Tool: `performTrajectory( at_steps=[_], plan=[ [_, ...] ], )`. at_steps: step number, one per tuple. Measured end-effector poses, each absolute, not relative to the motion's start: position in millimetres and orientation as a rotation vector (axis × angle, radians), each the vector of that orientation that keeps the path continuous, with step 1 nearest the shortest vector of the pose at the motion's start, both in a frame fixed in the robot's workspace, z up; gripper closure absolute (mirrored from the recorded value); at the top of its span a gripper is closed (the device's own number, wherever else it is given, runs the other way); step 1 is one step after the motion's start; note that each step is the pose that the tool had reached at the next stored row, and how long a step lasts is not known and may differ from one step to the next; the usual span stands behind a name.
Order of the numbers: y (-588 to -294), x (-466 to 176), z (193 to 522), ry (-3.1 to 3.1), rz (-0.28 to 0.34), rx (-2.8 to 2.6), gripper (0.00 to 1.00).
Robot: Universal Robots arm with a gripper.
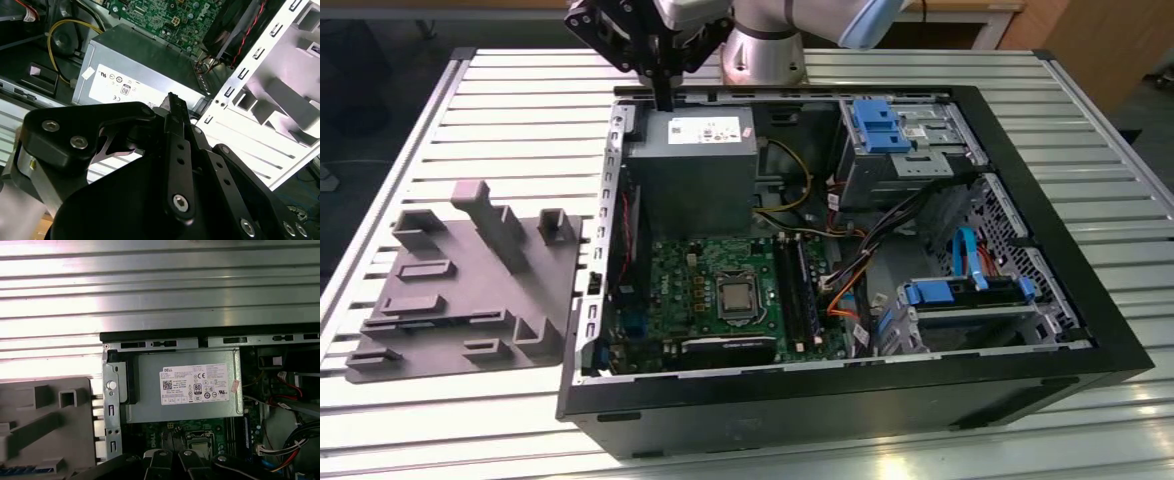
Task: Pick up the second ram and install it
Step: 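Reach for the second ram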
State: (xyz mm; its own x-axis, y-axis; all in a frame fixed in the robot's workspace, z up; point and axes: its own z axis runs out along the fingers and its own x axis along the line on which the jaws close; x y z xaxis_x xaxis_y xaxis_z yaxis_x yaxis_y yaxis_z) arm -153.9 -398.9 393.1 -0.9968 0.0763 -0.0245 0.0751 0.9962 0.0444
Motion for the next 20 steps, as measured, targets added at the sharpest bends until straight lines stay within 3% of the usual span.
performTrajectory(
  at_steps=[20],
  plan=[
    [-398.9, -165.4, 393.1, 3.112, 0.068, 0.118, 0.89]
  ],
)
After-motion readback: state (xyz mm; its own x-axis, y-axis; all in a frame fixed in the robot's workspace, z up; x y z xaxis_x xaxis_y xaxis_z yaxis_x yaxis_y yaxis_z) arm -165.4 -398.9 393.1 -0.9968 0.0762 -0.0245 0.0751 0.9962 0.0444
